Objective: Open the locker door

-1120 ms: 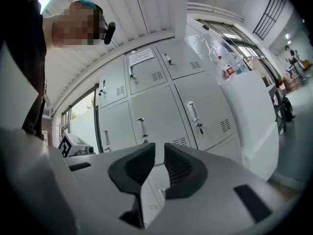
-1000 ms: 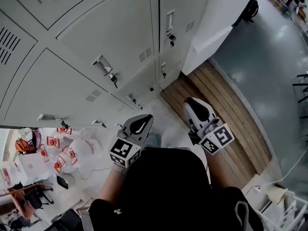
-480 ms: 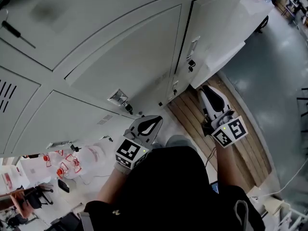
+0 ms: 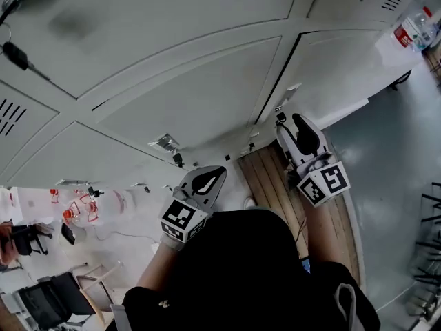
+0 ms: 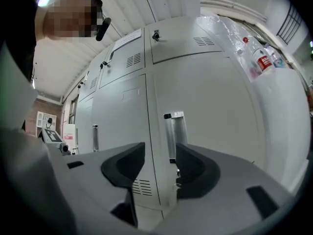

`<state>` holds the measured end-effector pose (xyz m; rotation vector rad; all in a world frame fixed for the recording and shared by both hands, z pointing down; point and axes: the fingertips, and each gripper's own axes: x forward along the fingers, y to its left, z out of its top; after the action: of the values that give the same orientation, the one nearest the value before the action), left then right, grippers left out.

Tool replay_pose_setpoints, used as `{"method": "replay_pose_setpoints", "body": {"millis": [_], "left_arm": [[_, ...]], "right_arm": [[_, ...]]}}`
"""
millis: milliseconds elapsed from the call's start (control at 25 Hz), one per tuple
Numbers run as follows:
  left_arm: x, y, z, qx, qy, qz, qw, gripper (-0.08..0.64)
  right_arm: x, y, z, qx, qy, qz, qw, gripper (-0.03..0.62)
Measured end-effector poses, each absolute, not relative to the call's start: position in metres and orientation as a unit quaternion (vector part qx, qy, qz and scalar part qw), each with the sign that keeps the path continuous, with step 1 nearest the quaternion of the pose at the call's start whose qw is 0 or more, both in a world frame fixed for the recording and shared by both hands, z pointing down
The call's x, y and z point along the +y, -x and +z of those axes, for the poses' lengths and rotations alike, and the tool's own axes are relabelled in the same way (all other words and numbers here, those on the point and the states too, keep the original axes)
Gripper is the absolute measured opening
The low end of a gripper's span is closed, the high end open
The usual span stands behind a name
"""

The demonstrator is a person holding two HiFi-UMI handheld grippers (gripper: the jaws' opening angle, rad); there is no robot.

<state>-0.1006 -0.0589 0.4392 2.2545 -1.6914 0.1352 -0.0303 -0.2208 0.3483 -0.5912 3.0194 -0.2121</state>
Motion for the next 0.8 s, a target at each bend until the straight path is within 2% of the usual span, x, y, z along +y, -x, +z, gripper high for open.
{"method": "replay_pose_setpoints", "body": {"millis": [280, 800], "left_arm": [[-0.049, 0.096, 0.439, -0.653, -0.739, 0.035, 0.162, 0.025], [-0.006, 0.094, 0.449, -0.737, -0.653, 0.006, 0.173, 0.025]], "right_arm": [[-0.234, 0.055, 0.347, 0.990, 0.127, -0.061, 0.019, 0.204], [-0.256, 0.088, 0.344, 0.992, 0.098, -0.078, 0.024, 0.216]]}}
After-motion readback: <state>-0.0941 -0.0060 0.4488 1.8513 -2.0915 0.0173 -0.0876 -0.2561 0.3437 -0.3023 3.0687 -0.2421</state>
